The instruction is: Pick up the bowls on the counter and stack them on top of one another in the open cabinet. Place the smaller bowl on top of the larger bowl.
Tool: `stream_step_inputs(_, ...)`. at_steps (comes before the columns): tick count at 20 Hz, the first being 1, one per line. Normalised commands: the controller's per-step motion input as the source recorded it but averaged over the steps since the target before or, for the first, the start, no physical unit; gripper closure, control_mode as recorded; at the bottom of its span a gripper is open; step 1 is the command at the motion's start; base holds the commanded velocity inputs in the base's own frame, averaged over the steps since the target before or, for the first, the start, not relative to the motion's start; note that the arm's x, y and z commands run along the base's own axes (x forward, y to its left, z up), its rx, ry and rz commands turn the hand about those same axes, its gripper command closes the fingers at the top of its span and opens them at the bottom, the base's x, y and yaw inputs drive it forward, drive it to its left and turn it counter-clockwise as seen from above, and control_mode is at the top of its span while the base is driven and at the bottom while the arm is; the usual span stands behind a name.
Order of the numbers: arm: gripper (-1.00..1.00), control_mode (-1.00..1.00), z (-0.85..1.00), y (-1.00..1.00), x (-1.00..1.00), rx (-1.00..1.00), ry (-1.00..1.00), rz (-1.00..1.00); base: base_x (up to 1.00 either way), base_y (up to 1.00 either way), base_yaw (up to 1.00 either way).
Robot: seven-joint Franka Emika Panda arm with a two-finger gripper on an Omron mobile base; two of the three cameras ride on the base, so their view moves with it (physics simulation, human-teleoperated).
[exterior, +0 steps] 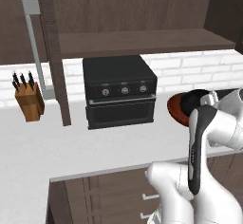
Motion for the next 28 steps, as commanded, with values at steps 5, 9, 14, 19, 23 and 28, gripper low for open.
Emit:
stream_step_inputs(5,1.0,-1.0,0.99,0.12,-0.33,0.0,-0.08,-0.19,0.0,0.0,0.0)
stream_step_inputs(9,1.0,-1.0,1.0,0.2,-0.13,-0.01,-0.05,-0.11,0.0,0.0,0.0)
stream_step_inputs(14,1.0,-1.0,1.0,0.1,0.0,-0.01,-0.1,-0.05,0.0,0.0,0.0)
stream_step_inputs(19,1.0,-1.0,0.76,0.0,0.0,0.02,-0.21,0.0,0.0,0.0,0.0)
stream_step_inputs(23,1.0,-1.0,0.64,0.0,0.0,0.05,-0.14,0.0,0.0,0.0,0.0)
stream_step_inputs(28,1.0,-1.0,0.53,0.0,0.21,0.09,-0.05,0.02,0.0,0.0,0.0)
